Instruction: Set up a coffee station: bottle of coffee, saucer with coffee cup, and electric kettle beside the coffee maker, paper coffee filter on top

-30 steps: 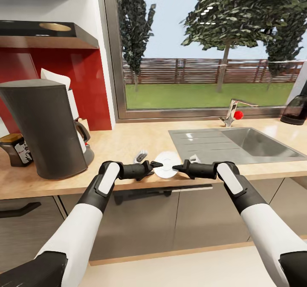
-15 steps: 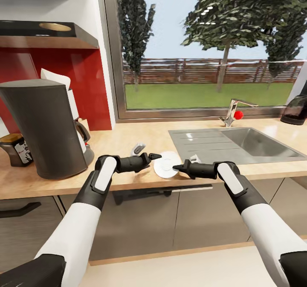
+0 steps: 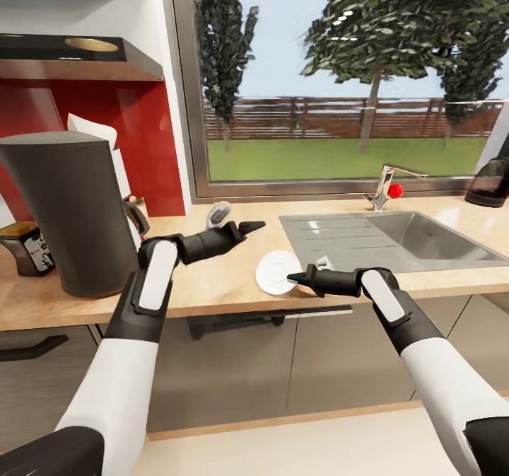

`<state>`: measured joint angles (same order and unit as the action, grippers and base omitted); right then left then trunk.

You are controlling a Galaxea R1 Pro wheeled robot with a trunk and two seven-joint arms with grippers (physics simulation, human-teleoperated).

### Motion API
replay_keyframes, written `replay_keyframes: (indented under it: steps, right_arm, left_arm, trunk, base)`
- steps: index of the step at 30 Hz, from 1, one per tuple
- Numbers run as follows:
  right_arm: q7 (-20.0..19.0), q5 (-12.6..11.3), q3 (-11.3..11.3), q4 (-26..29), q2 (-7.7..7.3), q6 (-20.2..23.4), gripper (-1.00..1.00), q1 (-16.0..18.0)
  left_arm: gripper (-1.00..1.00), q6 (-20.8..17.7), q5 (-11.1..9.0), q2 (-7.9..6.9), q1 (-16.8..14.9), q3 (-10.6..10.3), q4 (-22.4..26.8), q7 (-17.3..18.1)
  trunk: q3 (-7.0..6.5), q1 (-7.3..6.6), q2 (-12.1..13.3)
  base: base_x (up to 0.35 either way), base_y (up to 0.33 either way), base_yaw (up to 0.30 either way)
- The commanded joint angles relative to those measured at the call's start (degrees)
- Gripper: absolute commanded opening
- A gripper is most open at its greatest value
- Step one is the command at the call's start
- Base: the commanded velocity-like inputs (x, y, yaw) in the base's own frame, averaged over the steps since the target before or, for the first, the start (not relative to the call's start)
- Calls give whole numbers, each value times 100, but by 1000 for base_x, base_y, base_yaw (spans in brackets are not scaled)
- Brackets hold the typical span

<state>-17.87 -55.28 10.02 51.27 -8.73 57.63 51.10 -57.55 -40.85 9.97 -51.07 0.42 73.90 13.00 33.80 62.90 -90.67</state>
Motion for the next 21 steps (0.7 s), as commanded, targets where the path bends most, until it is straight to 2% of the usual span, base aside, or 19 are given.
replay_keyframes:
  steps: [1,2,3,5,7,12,21]
  right_arm:
    - [-71,36,9,1,-5,4,-100,5]
    - [-74,34,9,2,-5,4,-100,5]
    - [-78,33,9,3,-5,3,-100,5]
    - [-81,32,9,4,-5,1,-100,5]
    - [-83,33,9,5,-5,-2,-100,5]
    - [-85,34,9,6,-6,-6,-100,5]
    - [-88,27,-2,12,-28,-6,-100,5]
  left_arm:
    - [100,-16,59,3,1,6,142,410]
    - [100,-15,59,3,4,5,193,600]
    - [100,-11,59,3,9,4,265,952]
    - [100,-7,59,3,14,3,325,1286]
    - [100,-4,59,3,16,3,356,1461]
    - [100,-2,59,3,18,2,377,1629]
    - [100,-2,59,3,22,-15,369,1660]
  trunk:
    - [6,0,-3]
    - [6,0,-3]
    - [6,0,-3]
    - [6,0,-3]
    - [6,0,-3]
    - [6,0,-3]
    - [6,0,-3]
  base:
    - [0,0,0]
    - [0,0,0]
    - [0,0,0]
    - [-41,0,0]
    - [-154,0,0]
    - [-143,0,0]
    - [-160,0,0]
